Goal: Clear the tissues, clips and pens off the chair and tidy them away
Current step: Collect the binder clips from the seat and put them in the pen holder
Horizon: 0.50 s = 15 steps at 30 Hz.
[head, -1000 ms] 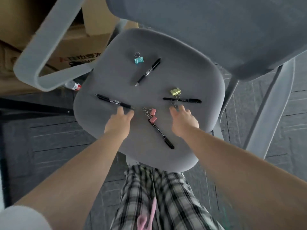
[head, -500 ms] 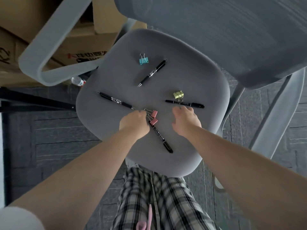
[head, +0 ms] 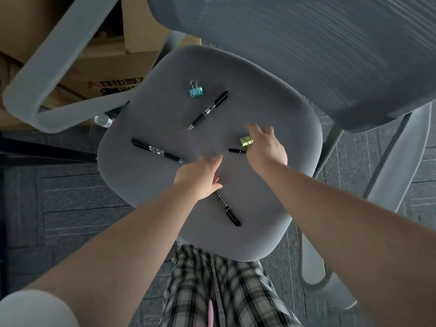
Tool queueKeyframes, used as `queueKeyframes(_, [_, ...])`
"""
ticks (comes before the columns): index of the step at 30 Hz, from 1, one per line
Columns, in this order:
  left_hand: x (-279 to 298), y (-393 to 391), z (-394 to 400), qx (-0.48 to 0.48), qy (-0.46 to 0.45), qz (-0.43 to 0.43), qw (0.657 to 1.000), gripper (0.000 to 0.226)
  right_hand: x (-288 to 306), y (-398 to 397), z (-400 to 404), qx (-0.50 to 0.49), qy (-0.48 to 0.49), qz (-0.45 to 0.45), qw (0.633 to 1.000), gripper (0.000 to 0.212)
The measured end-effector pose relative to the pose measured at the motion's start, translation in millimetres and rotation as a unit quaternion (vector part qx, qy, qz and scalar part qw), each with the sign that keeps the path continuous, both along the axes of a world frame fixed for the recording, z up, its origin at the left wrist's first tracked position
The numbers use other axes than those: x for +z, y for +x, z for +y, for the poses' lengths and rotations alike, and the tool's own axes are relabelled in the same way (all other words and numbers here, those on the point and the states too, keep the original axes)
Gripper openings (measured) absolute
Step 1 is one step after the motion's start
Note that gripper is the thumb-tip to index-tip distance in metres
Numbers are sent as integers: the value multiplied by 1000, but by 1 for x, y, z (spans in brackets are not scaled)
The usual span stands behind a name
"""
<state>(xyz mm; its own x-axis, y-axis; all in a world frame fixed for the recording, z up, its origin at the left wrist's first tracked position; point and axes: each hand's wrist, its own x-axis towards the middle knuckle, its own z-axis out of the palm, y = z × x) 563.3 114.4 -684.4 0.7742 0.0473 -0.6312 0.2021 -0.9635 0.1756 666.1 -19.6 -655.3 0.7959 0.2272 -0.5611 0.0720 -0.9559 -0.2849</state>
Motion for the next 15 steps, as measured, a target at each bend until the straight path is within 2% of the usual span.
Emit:
queueKeyframes(5, [-6, 3, -1, -41, 18, -41, 998, 35, -6, 9, 8, 8, -14, 16, 1000, 45])
queueKeyframes(11, [-12, 12, -8, -22, 38, -24, 999, 35, -19, 14, 11, -12, -18, 40, 999, 16])
queueKeyframes(15, [-16, 20, -7, -6, 42, -32, 999, 40, -28, 15, 16, -14, 2, 41, 999, 36])
